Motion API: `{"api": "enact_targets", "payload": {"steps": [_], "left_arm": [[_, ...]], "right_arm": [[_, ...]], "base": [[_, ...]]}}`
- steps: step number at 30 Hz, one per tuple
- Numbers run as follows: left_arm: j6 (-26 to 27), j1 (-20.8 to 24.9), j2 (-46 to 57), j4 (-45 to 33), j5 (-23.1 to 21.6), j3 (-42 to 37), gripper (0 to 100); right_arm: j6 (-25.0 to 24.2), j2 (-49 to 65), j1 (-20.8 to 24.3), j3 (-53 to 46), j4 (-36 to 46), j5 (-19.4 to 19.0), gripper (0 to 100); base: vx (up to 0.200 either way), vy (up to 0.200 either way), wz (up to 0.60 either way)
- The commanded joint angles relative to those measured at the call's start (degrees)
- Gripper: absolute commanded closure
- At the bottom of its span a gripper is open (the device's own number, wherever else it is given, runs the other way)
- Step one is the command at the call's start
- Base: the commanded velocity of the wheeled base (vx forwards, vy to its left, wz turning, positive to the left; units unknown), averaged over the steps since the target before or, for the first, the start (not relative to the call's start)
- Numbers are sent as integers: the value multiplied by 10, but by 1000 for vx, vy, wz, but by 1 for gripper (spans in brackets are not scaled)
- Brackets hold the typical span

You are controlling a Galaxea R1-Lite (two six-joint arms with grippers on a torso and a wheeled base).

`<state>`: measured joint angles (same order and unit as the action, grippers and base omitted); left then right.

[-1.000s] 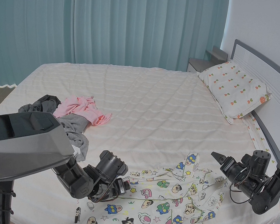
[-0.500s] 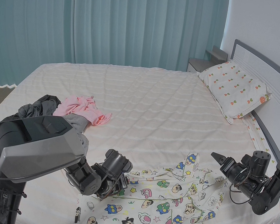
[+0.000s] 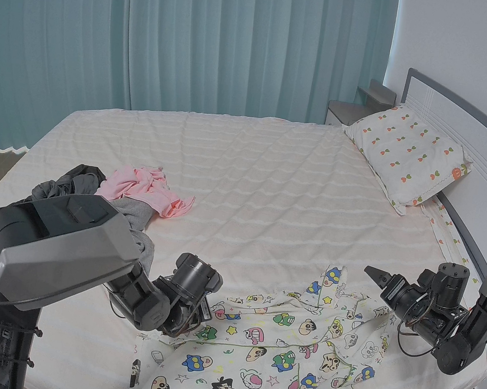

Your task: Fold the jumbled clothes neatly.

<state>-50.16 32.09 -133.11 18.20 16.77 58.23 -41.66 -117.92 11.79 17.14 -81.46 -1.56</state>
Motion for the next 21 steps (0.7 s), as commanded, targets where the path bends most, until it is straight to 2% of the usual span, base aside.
{"api": "enact_targets", "payload": {"steps": [1, 8, 17, 19, 21], "left_arm": [[7, -25, 29, 2, 0, 2, 100], [45, -100, 34, 4, -3, 59, 100], [70, -160, -21, -1, -13, 167, 100], [69, -165, -19, -2, -32, 165, 100], [66, -168, -1, -4, -84, 140, 100]], "right_arm": [[0, -1, 3, -1, 0, 0, 0], [0, -1, 3, 0, 0, 0, 0], [0, -3, 3, 0, 0, 0, 0], [0, -3, 3, 0, 0, -1, 0], [0, -4, 3, 0, 0, -1, 0]], "base": [[0, 0, 0], [0, 0, 0], [0, 0, 0], [0, 0, 0], [0, 0, 0]]}}
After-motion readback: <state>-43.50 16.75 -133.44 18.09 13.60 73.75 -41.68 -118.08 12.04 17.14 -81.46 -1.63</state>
